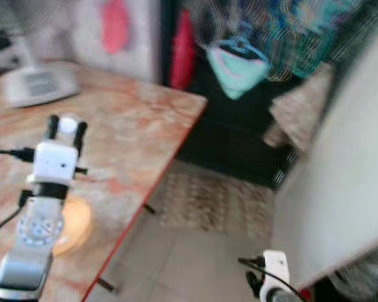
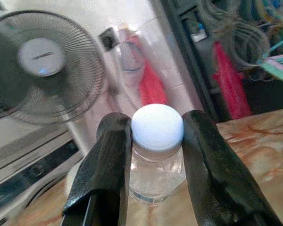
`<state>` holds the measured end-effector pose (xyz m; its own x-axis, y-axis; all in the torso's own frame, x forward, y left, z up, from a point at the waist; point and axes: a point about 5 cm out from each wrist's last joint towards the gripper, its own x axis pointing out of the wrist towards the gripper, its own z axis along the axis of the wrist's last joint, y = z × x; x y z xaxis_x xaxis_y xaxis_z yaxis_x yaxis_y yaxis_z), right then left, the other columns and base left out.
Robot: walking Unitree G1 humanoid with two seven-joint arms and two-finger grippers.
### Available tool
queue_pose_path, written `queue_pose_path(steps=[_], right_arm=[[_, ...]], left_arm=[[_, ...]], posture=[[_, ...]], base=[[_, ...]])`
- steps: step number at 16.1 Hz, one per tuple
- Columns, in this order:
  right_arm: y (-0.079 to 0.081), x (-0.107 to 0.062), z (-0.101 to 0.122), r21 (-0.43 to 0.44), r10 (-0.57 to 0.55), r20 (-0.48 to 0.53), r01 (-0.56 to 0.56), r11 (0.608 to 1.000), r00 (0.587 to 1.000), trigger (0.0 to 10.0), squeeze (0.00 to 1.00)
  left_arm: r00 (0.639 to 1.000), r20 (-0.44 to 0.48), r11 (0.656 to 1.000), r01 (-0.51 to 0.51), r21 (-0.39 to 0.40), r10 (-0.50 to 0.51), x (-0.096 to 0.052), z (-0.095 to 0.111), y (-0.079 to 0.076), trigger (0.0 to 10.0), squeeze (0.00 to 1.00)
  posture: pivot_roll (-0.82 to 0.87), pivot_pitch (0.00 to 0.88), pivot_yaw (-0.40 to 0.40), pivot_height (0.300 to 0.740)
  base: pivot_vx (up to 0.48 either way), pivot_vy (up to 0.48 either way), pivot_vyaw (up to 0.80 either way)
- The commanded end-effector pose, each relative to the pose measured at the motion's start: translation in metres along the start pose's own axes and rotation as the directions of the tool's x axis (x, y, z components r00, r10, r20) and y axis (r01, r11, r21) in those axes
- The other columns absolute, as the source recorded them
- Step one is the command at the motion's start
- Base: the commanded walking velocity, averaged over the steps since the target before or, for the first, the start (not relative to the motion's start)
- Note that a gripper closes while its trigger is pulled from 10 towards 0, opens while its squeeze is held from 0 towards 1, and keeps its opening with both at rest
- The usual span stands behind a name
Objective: Restocking fridge
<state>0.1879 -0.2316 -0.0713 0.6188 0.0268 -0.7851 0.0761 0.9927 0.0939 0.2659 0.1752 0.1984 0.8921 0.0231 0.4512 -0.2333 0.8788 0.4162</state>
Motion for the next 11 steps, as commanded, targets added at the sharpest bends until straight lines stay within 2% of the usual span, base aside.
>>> queue_pose_path(steps=[1,9,11], right_arm=[[-0.0054,-0.0016,0.0000,-0.013,-0.014,-0.002,0.014,1.000,1.000,10.0,0.00],[-0.0052,-0.0017,-0.0004,-0.014,-0.003,-0.005,0.003,1.000,1.000,10.0,0.00],[-0.0046,-0.0016,-0.0003,-0.009,0.000,0.000,0.000,1.000,1.000,10.0,0.00]], left_arm=[[0.999,0.042,1.000,0.010,-0.007,-0.009,0.0029,0.0092,-0.0044,10.0,0.00],[0.999,0.045,1.000,0.009,-0.019,-0.008,0.0025,0.0105,-0.0058,10.0,0.00],[0.999,0.045,1.000,0.012,-0.023,-0.011,0.0023,0.0106,-0.0062,10.0,0.00]], posture=[[0.08,0.014,-0.017,0.740],[0.08,0.018,-0.018,0.740],[0.08,0.018,-0.017,0.740]], base=[[0.000,0.000,-0.74],[0.000,0.000,-0.73],[0.000,0.000,-0.23]])
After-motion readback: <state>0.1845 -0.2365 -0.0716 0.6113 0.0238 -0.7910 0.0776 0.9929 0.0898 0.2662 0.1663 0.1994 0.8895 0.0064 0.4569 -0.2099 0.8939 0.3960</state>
